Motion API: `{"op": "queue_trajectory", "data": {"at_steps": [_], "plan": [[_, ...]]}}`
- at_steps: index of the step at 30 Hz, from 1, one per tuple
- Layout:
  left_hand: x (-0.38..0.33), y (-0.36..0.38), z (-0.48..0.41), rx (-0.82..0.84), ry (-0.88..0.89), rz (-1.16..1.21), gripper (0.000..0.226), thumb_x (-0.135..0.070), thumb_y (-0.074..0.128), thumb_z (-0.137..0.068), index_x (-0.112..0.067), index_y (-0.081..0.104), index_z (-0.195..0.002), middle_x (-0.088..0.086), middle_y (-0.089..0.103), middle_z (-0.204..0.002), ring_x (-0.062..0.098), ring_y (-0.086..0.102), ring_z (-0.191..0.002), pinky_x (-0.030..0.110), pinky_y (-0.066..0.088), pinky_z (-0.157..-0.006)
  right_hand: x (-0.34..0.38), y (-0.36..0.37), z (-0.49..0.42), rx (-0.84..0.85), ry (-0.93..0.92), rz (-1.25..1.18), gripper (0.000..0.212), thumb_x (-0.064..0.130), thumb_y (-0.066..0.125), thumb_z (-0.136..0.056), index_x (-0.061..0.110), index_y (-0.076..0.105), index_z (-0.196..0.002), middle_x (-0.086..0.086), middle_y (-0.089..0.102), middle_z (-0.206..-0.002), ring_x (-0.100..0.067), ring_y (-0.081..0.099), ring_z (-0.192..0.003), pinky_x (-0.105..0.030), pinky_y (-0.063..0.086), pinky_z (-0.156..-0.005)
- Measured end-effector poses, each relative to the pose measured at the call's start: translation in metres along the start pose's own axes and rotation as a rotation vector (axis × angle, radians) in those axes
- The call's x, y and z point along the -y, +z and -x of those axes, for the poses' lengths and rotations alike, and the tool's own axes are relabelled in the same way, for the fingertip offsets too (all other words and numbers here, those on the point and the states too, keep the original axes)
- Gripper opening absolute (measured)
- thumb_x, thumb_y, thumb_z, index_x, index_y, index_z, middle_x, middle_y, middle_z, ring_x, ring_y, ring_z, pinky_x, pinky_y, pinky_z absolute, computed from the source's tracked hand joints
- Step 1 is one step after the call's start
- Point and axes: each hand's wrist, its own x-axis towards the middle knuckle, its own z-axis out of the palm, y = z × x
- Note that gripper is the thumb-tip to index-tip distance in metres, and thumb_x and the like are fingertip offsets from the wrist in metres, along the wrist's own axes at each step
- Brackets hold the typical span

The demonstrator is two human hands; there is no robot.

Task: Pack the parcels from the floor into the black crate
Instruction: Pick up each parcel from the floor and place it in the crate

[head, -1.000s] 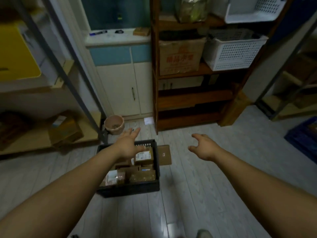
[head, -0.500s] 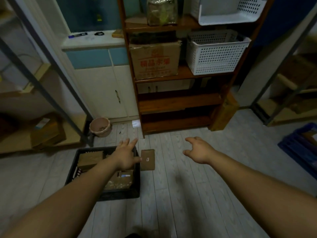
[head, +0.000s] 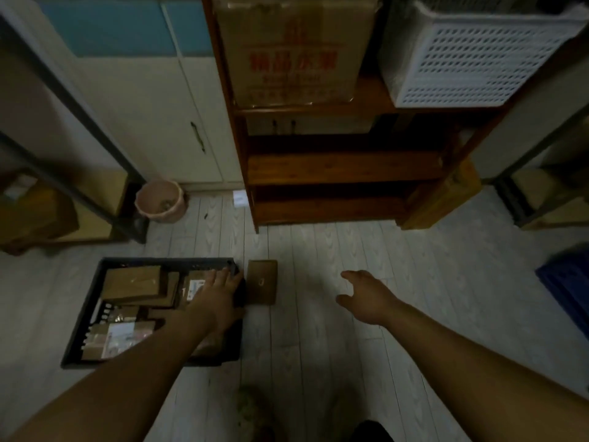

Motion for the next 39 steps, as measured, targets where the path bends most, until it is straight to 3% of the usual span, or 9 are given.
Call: {"op": "queue_trajectory", "data": {"at_steps": [7, 14, 19, 25, 30, 33, 36, 39], "plan": [[0.010, 0.084, -0.105, 0.013, -0.180, -0.063, 0.082, -0.049, 0.048, -0.089, -0.026, -0.003, -0.149, 0.012, -0.011, -0.158, 0.033, -0.011, -0.144, 0.049, 0.004, -0.117, -0.021, 0.043, -0.180, 0.182, -0.117, 0.086, 0.072, 0.045, 0.052, -0.091, 0.018, 0.020, -0.150, -0.010, 0.022, -0.155, -0.027, 0.035, -0.134, -0.036, 0.037, -0.107], [0.022, 0.210, -0.233, -0.028, -0.233, -0.085, 0.081, -0.045, 0.049, -0.090, -0.027, -0.004, -0.149, 0.007, -0.014, -0.158, 0.027, -0.016, -0.144, 0.042, 0.000, -0.116, -0.076, 0.152, -0.338, 0.241, -0.234, 0.163, 0.067, 0.036, 0.053, -0.092, 0.020, 0.022, -0.149, -0.010, 0.024, -0.152, -0.029, 0.033, -0.134, -0.035, 0.035, -0.104], [0.034, 0.296, -0.299, 0.007, -0.264, -0.039, 0.086, -0.046, 0.053, -0.088, -0.028, -0.006, -0.148, 0.004, -0.013, -0.158, 0.025, -0.016, -0.144, 0.042, -0.001, -0.116, -0.095, 0.234, -0.411, 0.278, -0.293, 0.180, 0.070, 0.036, 0.055, -0.091, 0.022, 0.020, -0.149, -0.008, 0.025, -0.151, -0.029, 0.031, -0.134, -0.033, 0.033, -0.102], [0.058, 0.370, -0.366, 0.036, -0.387, 0.213, 0.090, -0.043, 0.059, -0.085, -0.026, -0.002, -0.149, 0.007, -0.008, -0.158, 0.027, -0.010, -0.145, 0.045, 0.007, -0.118, -0.101, 0.316, -0.480, 0.260, -0.339, 0.208, 0.072, 0.033, 0.062, -0.087, 0.020, 0.025, -0.147, -0.012, 0.027, -0.149, -0.032, 0.033, -0.132, -0.035, 0.034, -0.104], [0.084, 0.411, -0.407, 0.050, -0.450, 0.284, 0.088, -0.039, 0.061, -0.085, -0.022, 0.004, -0.150, 0.018, -0.013, -0.156, 0.036, -0.007, -0.144, 0.047, 0.010, -0.117, -0.098, 0.372, -0.528, 0.308, -0.368, 0.220, 0.075, 0.034, 0.057, -0.090, 0.021, 0.015, -0.151, -0.016, 0.017, -0.154, -0.035, 0.025, -0.138, -0.035, 0.027, -0.112], [0.091, 0.430, -0.425, 0.082, -0.506, 0.316, 0.084, -0.039, 0.061, -0.085, -0.013, 0.010, -0.147, 0.025, 0.001, -0.154, 0.044, 0.005, -0.140, 0.051, 0.019, -0.114, -0.097, 0.400, -0.548, 0.350, -0.333, 0.251, 0.078, 0.035, 0.056, -0.091, 0.026, 0.008, -0.151, -0.019, 0.017, -0.153, -0.037, 0.025, -0.137, -0.040, 0.029, -0.111], [0.094, 0.439, -0.436, 0.052, -0.586, 0.474, 0.077, -0.033, 0.068, -0.079, -0.012, 0.023, -0.138, 0.023, 0.022, -0.145, 0.044, 0.023, -0.132, 0.045, 0.028, -0.107, -0.099, 0.416, -0.556, 0.335, -0.298, 0.235, 0.079, 0.035, 0.056, -0.091, 0.028, 0.005, -0.151, -0.015, 0.019, -0.153, -0.035, 0.028, -0.136, -0.040, 0.031, -0.110], [0.092, 0.441, -0.436, -0.045, -0.651, 0.732, 0.077, -0.024, 0.071, -0.076, -0.012, 0.026, -0.138, 0.019, 0.034, -0.139, 0.038, 0.040, -0.124, 0.043, 0.037, -0.104, -0.105, 0.414, -0.549, 0.280, -0.191, 0.002, 0.078, 0.027, 0.056, -0.090, 0.026, 0.008, -0.152, -0.013, 0.023, -0.154, -0.034, 0.033, -0.135, -0.037, 0.030, -0.110]]}}
